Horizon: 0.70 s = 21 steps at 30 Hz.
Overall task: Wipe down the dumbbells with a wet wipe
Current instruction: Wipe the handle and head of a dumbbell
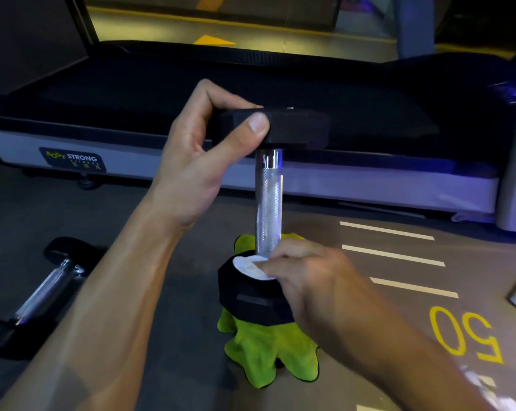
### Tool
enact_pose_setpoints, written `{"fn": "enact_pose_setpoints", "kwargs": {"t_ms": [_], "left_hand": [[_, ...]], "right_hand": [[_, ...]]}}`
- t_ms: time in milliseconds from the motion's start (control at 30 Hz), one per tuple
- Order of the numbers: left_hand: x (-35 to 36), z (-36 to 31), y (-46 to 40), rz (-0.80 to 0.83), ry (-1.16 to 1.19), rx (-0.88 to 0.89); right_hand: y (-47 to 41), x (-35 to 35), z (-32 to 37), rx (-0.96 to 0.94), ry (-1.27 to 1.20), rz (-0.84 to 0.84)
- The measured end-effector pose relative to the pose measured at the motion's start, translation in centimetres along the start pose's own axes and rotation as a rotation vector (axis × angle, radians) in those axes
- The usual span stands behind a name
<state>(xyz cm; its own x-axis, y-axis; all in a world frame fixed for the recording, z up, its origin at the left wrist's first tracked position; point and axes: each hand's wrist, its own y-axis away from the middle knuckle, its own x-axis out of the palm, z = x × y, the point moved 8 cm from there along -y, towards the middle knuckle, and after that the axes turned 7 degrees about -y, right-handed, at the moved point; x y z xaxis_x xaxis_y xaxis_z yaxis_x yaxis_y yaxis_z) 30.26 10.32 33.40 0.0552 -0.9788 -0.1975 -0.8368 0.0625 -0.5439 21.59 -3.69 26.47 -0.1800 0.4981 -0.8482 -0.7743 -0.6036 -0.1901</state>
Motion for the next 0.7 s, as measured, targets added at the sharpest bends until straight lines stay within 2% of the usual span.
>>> {"fn": "enact_pose_setpoints", "kwargs": {"t_ms": [67, 167, 367, 567, 700], "left_hand": [[0.3, -0.3, 0.0, 0.002, -0.015, 0.014], [0.7, -0.6, 0.1, 0.022, -0.027, 0.023], [0.9, -1.0, 0.5, 0.039, -0.046, 0.03], [-0.1, -0.4, 0.2, 0.014, -0.024, 0.003], [-1.1, 0.2, 0.7, 0.034, 0.042, 0.004]], "right_hand": [[-0.7, 0.9, 1.4, 0.019, 0.096, 0.024], [-2.5, 2.9, 2.5, -0.007, -0.014, 0.151], [-3.2, 1.4, 1.7, 0.005, -0.012, 0.176], [-1.7, -0.1, 0.1, -0.026, -0.088, 0.109], [-0.6, -2.0, -2.5, 0.044, -0.099, -0.002]]}}
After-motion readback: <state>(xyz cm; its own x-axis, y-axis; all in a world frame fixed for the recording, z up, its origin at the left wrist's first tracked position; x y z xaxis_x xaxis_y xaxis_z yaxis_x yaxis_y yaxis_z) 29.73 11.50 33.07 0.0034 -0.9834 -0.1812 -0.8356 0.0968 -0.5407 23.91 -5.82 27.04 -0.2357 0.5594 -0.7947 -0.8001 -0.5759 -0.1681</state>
